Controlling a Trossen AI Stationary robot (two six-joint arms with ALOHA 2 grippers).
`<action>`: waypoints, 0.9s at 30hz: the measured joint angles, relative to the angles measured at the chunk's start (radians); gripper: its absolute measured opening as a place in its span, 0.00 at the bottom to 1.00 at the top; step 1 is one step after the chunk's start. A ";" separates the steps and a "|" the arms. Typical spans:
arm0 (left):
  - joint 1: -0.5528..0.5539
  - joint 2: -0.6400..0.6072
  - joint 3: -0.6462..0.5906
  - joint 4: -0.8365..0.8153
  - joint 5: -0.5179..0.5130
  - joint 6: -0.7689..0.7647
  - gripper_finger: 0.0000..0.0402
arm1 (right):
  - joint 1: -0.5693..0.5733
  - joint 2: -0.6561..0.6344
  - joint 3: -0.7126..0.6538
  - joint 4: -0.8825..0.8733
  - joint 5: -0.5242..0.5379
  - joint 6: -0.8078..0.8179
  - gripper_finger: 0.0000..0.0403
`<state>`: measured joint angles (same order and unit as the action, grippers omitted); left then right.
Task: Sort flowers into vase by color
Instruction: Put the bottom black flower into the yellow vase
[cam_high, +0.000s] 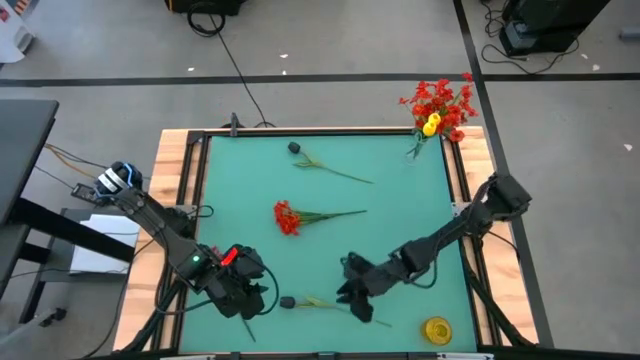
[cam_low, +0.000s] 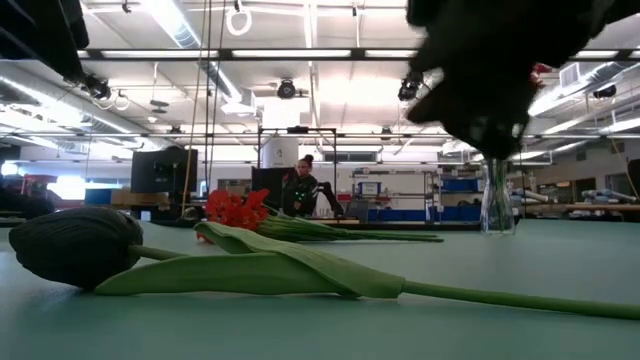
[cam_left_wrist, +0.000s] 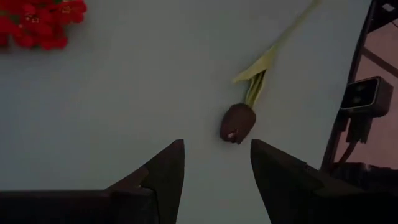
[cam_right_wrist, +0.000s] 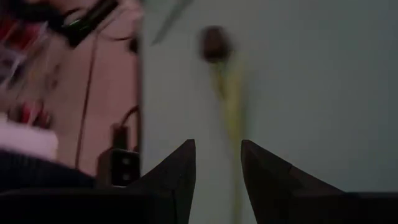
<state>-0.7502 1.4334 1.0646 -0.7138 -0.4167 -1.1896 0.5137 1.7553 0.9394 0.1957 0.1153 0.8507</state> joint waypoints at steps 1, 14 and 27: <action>0.000 0.000 0.000 0.001 -0.001 0.000 0.47 | 0.010 0.021 0.023 0.005 0.000 -0.051 0.34; -0.006 0.000 0.000 0.011 0.017 -0.002 0.47 | 0.035 0.291 0.277 -0.205 0.104 -0.327 0.35; 0.001 0.000 0.000 0.025 0.044 -0.029 0.47 | 0.034 0.320 0.293 -0.295 0.042 -0.327 0.21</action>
<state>-0.7493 1.4330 1.0645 -0.6892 -0.3724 -1.2182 0.5479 2.0754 1.2324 -0.0994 0.1570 0.5232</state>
